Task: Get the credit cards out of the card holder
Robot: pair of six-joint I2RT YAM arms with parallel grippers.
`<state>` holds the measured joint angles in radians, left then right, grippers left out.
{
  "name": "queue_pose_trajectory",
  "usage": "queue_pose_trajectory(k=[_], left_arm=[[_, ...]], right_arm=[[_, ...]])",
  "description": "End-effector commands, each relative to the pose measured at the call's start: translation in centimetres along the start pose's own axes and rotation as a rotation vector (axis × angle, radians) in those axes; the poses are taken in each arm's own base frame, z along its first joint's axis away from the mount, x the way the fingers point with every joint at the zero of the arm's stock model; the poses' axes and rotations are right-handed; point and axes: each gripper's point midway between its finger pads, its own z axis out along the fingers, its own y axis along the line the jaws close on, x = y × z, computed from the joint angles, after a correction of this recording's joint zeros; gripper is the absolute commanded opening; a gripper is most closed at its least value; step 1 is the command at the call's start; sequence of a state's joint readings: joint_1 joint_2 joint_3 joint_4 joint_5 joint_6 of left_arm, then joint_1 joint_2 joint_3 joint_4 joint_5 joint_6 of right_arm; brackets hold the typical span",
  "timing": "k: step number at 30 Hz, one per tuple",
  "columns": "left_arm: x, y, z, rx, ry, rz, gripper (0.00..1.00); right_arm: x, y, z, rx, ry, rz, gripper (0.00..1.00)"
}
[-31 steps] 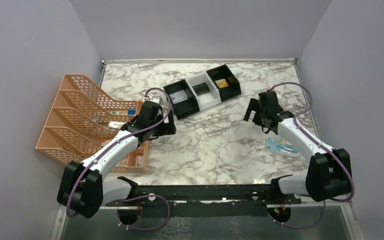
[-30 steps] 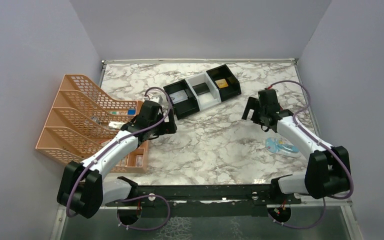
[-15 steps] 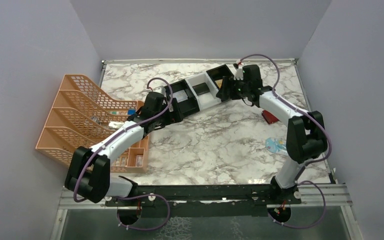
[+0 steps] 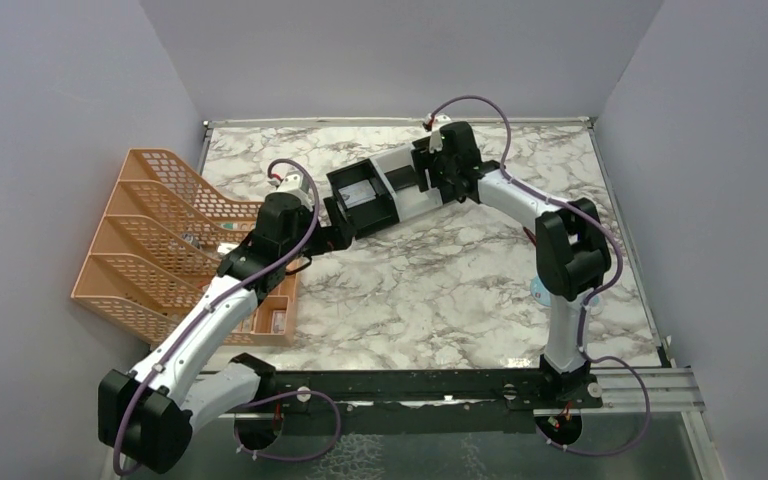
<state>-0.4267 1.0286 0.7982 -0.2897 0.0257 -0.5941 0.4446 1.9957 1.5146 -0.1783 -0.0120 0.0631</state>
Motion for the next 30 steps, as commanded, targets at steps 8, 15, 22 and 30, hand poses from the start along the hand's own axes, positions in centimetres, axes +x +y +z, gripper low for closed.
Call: queue_pose_trajectory(k=[8,15,22,30], left_arm=[[-0.2,1.4,-2.4,-0.041,-0.033,0.123,0.99],[0.1,2.6,-2.8,-0.081,-0.03,0.18,0.99],[1.6,3.9,-2.2,-0.117,0.004,0.184,0.99],[2.9,4.6,-1.8,-0.125,0.04,0.186,0.99]], right_arm=[[1.0,-3.3,2.6,0.14,0.064,-0.066,0.67],[2.2,-3.2,3.7,0.141,0.107,-0.045,0.6],[3.2,-2.3,2.6,0.088,0.114,-0.037,0.5],[4.5,-1.7,1.5,0.065,0.132,-0.012,0.37]])
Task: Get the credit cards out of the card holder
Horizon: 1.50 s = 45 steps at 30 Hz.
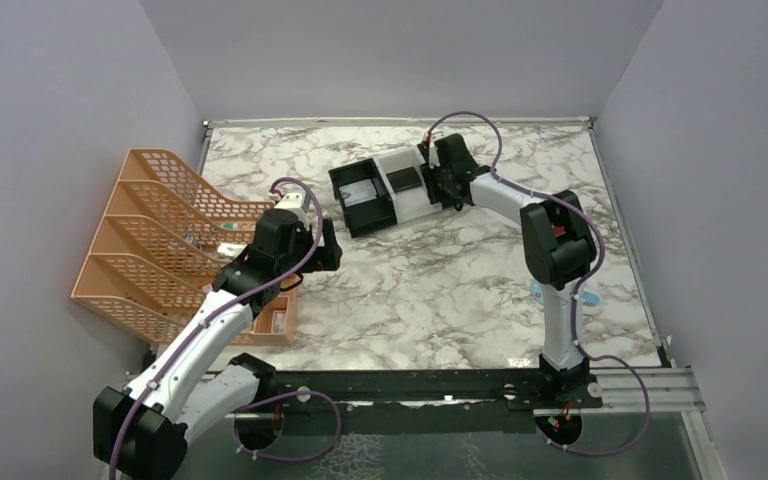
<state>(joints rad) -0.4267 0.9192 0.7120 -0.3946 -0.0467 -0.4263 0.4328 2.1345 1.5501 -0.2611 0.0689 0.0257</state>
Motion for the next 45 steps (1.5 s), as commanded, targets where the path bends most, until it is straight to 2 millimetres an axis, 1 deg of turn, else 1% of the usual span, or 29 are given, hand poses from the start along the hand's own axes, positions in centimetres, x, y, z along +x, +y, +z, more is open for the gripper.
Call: queue_pose_trajectory(k=[1,3,4,5,7,11,13,17,22,27,29,31,34,36,39,41,43,45], left_arm=[[0.2,0.6,0.1,-0.026,0.0,0.018,0.99],[0.1,0.7,0.1,-0.031,-0.001,0.019,0.99],[0.2,0.8,0.1,-0.033,0.002,0.021,0.99],[0.2,0.8,0.2,-0.032,0.002,0.022,0.99],[0.2,0.7,0.2,-0.029,0.006,0.022,0.99],[0.3,0.5,0.3,-0.022,0.012,0.02,0.99],[0.5,0.5,0.3,-0.017,0.017,0.018,0.99],[0.6,0.2,0.3,-0.006,0.02,0.008,0.99],[0.9,-0.8,0.7,0.047,0.046,-0.003,0.99],[1.5,-1.8,1.4,0.094,0.086,-0.022,0.99],[1.7,-2.2,1.7,0.113,0.103,-0.03,0.99],[1.8,-2.6,1.8,0.131,0.114,-0.036,0.99],[1.6,-3.2,1.8,0.153,0.114,-0.034,0.99],[1.3,-3.5,1.6,0.165,0.104,-0.024,0.99],[0.8,-3.4,1.5,0.164,0.087,0.001,0.99],[0.7,-3.2,1.5,0.156,0.077,0.018,0.99],[0.7,-3.1,1.5,0.15,0.072,0.026,0.99],[0.8,-3.2,1.5,0.157,0.074,0.029,0.99]], right_arm=[[-1.5,0.5,-2.2,-0.026,-0.049,0.03,0.36],[-0.9,0.6,-2.6,-0.027,-0.037,0.045,0.36],[-0.5,0.6,-2.9,-0.028,-0.031,0.054,0.34],[0.0,0.8,-3.2,-0.031,-0.024,0.062,0.32],[1.0,0.9,-3.7,-0.03,-0.012,0.085,0.32],[3.9,1.1,-4.7,-0.015,0.043,0.162,0.31],[5.5,1.4,-5.2,-0.017,0.072,0.189,0.27],[8.5,2.1,-6.8,-0.011,0.119,0.27,0.27],[12.1,3.1,-8.8,-0.022,0.156,0.363,0.27],[13.7,4.3,-10.0,-0.039,0.171,0.398,0.28],[13.9,4.7,-10.3,-0.046,0.176,0.4,0.29],[13.5,4.9,-10.7,-0.055,0.169,0.403,0.32],[11.9,5.1,-11.7,-0.08,0.146,0.402,0.4],[10.5,4.4,-12.7,-0.055,0.107,0.399,0.44],[8.1,2.8,-14.7,0.008,0.029,0.376,0.52],[6.7,1.4,-16.0,0.064,-0.025,0.363,0.6],[5.7,-0.7,-17.4,0.156,-0.079,0.357,0.7],[4.9,-3.0,-18.8,0.249,-0.133,0.377,0.76]])
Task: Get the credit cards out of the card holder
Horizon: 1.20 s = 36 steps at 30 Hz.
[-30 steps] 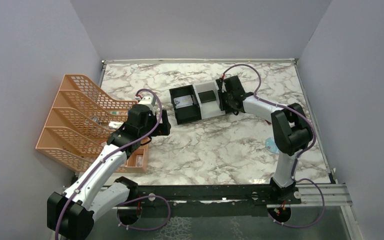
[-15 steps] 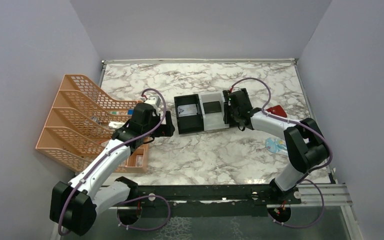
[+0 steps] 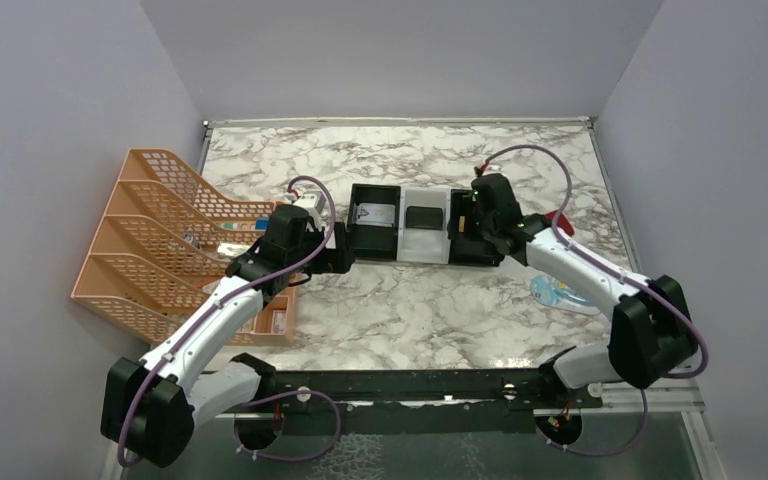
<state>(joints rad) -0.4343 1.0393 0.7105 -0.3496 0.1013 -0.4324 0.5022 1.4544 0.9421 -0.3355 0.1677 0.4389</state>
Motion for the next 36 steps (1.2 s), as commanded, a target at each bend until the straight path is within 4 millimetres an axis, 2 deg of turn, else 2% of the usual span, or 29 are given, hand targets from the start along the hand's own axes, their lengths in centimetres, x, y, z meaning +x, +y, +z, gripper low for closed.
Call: queue_pose_trajectory(k=[1,5,6,8,13,18,24,30,33,36], left_arm=[[-1.6,-1.1,-0.6,0.043,-0.052,0.038,0.99],[-1.8,-1.0,-0.9,0.04,-0.067,0.041,0.99],[-1.9,-1.0,-0.9,0.04,-0.072,0.042,0.99],[-1.9,-0.9,-1.1,0.035,-0.078,0.039,0.99],[-1.9,-1.0,-1.3,0.038,-0.088,0.036,0.99],[-2.1,-0.6,-1.7,0.02,-0.11,0.04,0.99],[-2.1,-0.4,-1.7,0.011,-0.112,0.04,0.99],[-2.0,-0.4,-1.4,0.012,-0.099,0.04,0.99],[-1.9,-0.4,-1.4,0.01,-0.095,0.038,0.99],[-1.9,-0.4,-1.4,0.011,-0.095,0.038,0.99]], right_arm=[[-4.9,-4.9,-3.1,0.215,-0.182,0.045,0.77],[-5.8,-11.8,-3.4,0.298,-0.237,0.287,0.8],[-5.5,-13.6,-3.0,0.295,-0.239,0.362,0.8],[-4.6,-15.7,-2.0,0.254,-0.222,0.489,0.78],[-3.2,-17.9,1.5,0.269,-0.137,0.609,0.74],[-1.8,-20.7,3.3,0.38,-0.112,0.667,0.68],[-1.3,-22.6,3.2,0.449,-0.122,0.684,0.64],[-2.7,-22.7,1.8,0.431,-0.152,0.658,0.65],[-3.3,-24.0,0.7,0.483,-0.199,0.662,0.65],[-2.4,-25.6,0.7,0.517,-0.182,0.684,0.65]])
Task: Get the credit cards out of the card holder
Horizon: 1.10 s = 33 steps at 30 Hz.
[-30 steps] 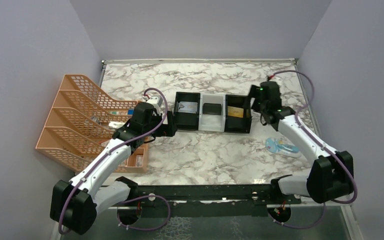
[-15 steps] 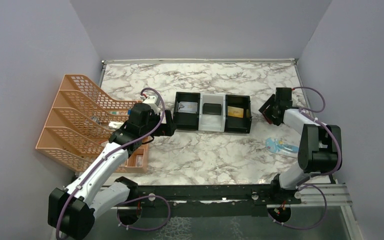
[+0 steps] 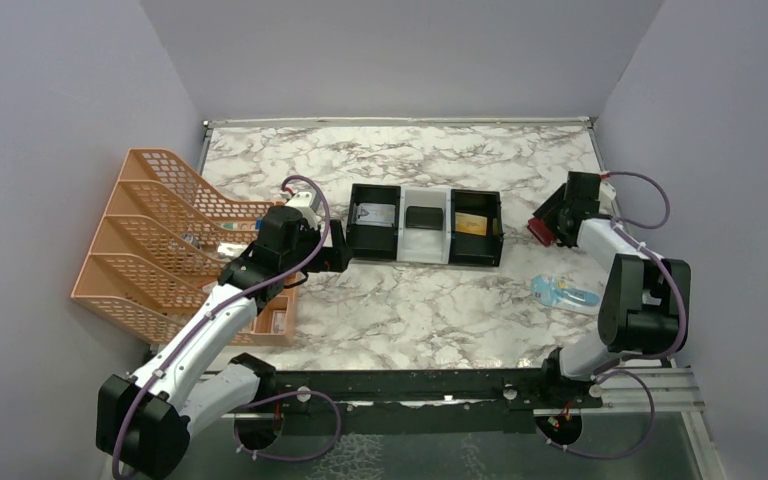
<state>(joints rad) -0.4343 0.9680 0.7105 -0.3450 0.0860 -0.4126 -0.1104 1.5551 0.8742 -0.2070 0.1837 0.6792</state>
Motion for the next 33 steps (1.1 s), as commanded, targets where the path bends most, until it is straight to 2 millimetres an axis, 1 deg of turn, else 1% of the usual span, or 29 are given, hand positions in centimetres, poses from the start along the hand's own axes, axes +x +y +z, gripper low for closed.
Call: queue_pose_trajectory(k=[1,3,5,9,11,13,14,17,18,22,25,27,30,33], left_arm=[[-0.5,0.0,0.1,-0.003,-0.019,0.011,0.99],[-0.4,0.0,0.0,-0.002,-0.02,0.01,0.99],[-0.5,0.0,0.1,-0.005,-0.021,0.009,0.99],[-0.3,0.0,0.1,-0.004,-0.012,0.01,0.99],[-0.2,0.0,0.1,-0.003,-0.012,0.008,0.99],[-0.2,0.1,0.1,-0.006,-0.013,0.007,0.99],[-0.2,0.1,0.1,-0.006,-0.012,0.008,0.99],[-0.2,0.1,0.2,-0.008,-0.01,0.006,0.99],[-0.2,0.1,0.3,-0.008,-0.007,0.005,0.99],[-0.1,0.0,0.5,-0.003,0.003,0.002,0.99],[0.1,-0.1,0.5,0.002,0.01,0.0,0.99],[0.2,-0.1,0.5,0.002,0.012,0.0,0.99],[0.1,-0.2,0.5,0.006,0.011,0.0,0.99],[0.2,-0.3,0.5,0.013,0.015,-0.002,0.99]], right_arm=[[-2.6,-2.0,0.4,0.059,-0.071,0.034,0.65],[-2.1,-2.3,1.1,0.04,-0.051,0.034,0.64],[-0.6,-2.5,2.1,0.037,0.004,0.033,0.62],[1.3,-2.4,3.5,0.001,0.063,-0.001,0.52],[2.0,-2.4,4.2,-0.007,0.088,-0.025,0.42],[2.6,-2.5,4.3,-0.014,0.117,-0.049,0.35],[2.7,-2.4,4.1,-0.027,0.115,-0.055,0.3],[2.2,-2.2,3.1,-0.054,0.076,-0.066,0.08],[2.0,-2.1,2.7,-0.065,0.064,-0.068,0.05],[1.4,-1.1,0.6,-0.131,0.047,-0.077,0.05],[0.3,0.4,-1.9,-0.211,0.021,-0.083,0.05],[-0.4,1.5,-4.3,-0.282,-0.002,-0.085,0.05],[-0.9,3.0,-8.8,-0.411,-0.041,-0.091,0.05],[-0.2,3.0,-13.0,-0.487,-0.064,-0.107,0.05]])
